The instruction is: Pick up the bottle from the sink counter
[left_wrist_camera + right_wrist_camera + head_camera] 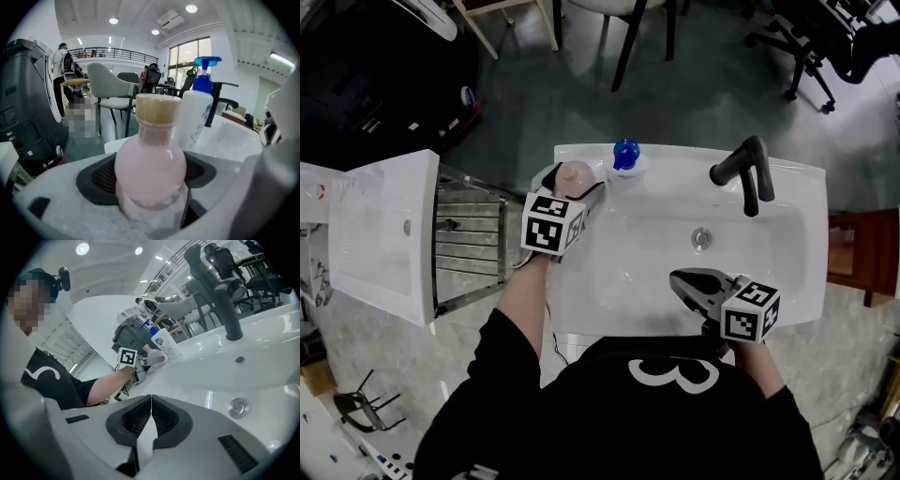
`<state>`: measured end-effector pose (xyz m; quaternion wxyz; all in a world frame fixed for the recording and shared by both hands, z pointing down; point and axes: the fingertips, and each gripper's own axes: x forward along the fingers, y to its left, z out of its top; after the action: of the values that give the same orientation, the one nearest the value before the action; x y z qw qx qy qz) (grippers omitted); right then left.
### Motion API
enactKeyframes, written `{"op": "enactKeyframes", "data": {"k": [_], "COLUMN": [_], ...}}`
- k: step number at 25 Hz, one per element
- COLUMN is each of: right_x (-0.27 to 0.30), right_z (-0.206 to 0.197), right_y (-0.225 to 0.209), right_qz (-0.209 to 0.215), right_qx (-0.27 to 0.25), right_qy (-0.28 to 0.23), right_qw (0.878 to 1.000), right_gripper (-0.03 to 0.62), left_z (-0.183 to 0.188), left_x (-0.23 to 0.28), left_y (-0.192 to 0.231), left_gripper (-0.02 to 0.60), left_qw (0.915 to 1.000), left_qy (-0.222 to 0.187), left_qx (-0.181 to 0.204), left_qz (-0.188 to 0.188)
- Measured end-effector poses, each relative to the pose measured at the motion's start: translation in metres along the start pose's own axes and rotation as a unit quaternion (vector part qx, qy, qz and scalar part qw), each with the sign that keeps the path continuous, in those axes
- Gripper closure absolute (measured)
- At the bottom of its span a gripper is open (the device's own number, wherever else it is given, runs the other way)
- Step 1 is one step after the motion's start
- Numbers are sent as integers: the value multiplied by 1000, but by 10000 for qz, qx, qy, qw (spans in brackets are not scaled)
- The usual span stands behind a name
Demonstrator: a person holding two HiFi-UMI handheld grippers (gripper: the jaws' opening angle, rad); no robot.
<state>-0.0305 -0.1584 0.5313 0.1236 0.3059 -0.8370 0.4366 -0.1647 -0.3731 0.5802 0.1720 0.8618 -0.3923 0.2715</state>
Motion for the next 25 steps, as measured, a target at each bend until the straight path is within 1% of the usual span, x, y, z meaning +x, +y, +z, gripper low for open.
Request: {"op": "enactKeyframes", "data": {"k": [7,12,18,25], "right_x": [-15,-24,-36,-54], "right_z": [0,2,7,12], "right_y": [-2,-1,3,22], "right_qz": [-110,-56,52,204], "right_qx": [-2,-39,-106,-369], "right_qy": [-79,-137,-276,-346], "right_qw": [9999,9999,9995,9985], "right_gripper": [582,582,582,582], "left_z": [7,15,25,46], "left_x": [-11,-27,-55,-102], "left_y": [-6,-15,-34,-64], "left_gripper": [186,186,186,186], "left_qw": [9999,9997,9985,9960], "left_qy": [-130,-226,-463,-787], "left_qx": [5,14,-289,-428], "left_qz": [-17,48,-52,-48]}}
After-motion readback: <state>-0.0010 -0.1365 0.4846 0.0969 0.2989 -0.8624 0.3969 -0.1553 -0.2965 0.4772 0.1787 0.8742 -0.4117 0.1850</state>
